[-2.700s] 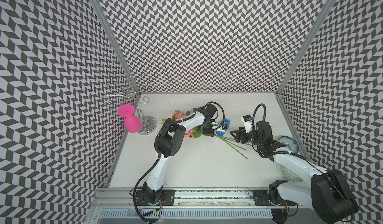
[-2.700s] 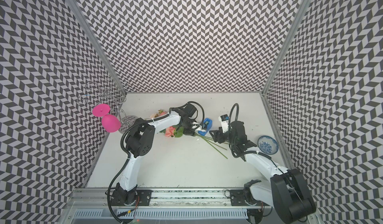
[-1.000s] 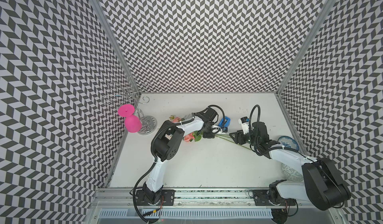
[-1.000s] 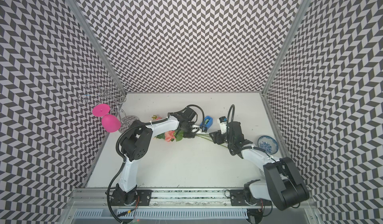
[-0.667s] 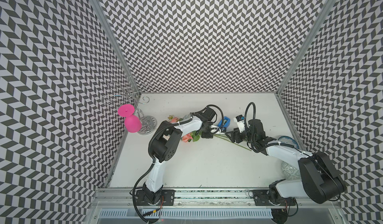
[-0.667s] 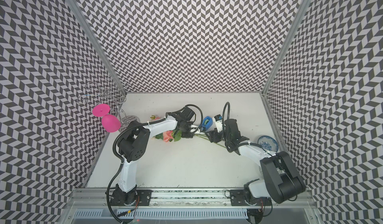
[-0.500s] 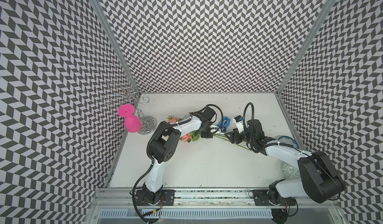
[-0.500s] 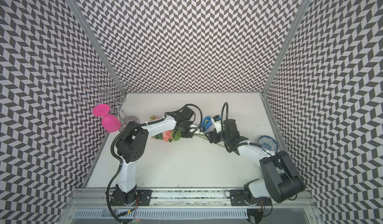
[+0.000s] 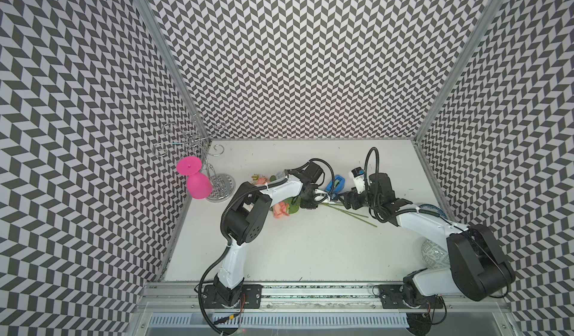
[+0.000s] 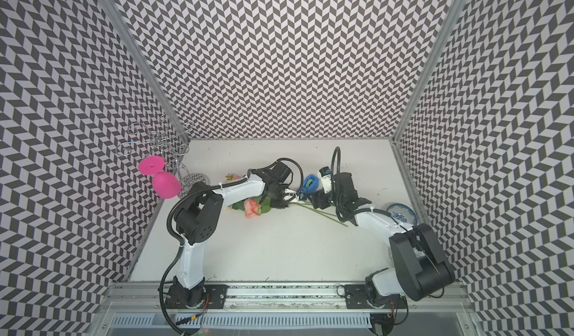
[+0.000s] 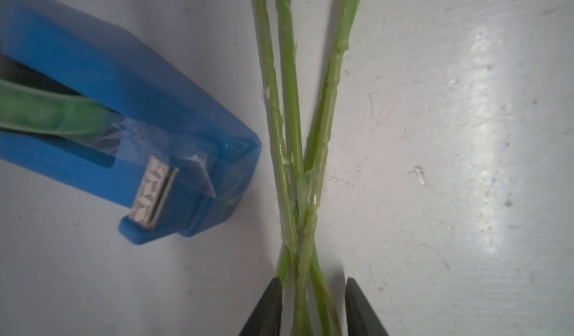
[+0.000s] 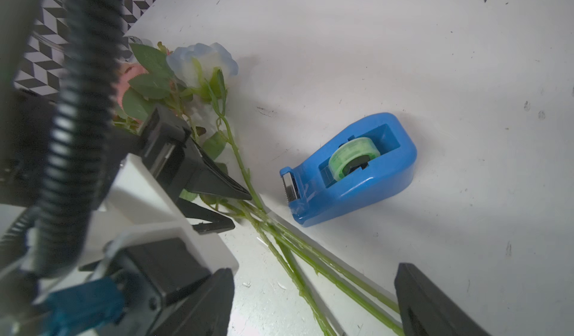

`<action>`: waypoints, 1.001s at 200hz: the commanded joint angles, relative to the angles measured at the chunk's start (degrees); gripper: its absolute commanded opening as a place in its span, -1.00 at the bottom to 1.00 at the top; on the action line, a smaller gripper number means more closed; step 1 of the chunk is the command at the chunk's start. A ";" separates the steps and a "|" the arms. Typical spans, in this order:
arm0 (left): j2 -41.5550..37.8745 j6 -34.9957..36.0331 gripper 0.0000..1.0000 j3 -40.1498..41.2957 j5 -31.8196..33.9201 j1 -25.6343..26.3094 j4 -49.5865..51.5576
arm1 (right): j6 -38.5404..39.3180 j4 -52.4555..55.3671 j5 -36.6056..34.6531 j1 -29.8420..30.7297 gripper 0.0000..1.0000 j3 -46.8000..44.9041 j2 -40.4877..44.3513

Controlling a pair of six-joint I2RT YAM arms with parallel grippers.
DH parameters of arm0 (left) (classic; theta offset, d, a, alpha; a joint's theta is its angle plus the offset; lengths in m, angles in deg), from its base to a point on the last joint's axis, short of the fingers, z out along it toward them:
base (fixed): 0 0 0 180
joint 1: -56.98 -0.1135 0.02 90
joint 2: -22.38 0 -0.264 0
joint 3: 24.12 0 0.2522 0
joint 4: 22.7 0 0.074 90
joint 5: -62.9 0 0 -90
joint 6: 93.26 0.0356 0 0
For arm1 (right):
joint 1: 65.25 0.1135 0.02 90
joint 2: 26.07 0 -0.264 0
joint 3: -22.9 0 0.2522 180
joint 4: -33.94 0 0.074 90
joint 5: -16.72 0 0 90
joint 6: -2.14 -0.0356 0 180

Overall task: Wrap bouquets with tape
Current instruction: Adjust the unwrapped bouquet at the center of the board.

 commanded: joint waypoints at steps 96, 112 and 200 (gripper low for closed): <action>8.97 -4.15 -0.03 -4.56 7.13 -0.51 9.61 | 1.31 4.59 1.20 -0.49 0.61 5.10 0.61; 8.66 -4.05 0.10 -3.82 7.95 -1.61 9.13 | 0.81 4.58 2.49 -0.49 0.60 4.94 0.90; 16.64 -6.80 -0.33 -4.12 3.23 -0.66 14.73 | 0.02 5.17 4.85 -0.49 0.55 4.81 1.89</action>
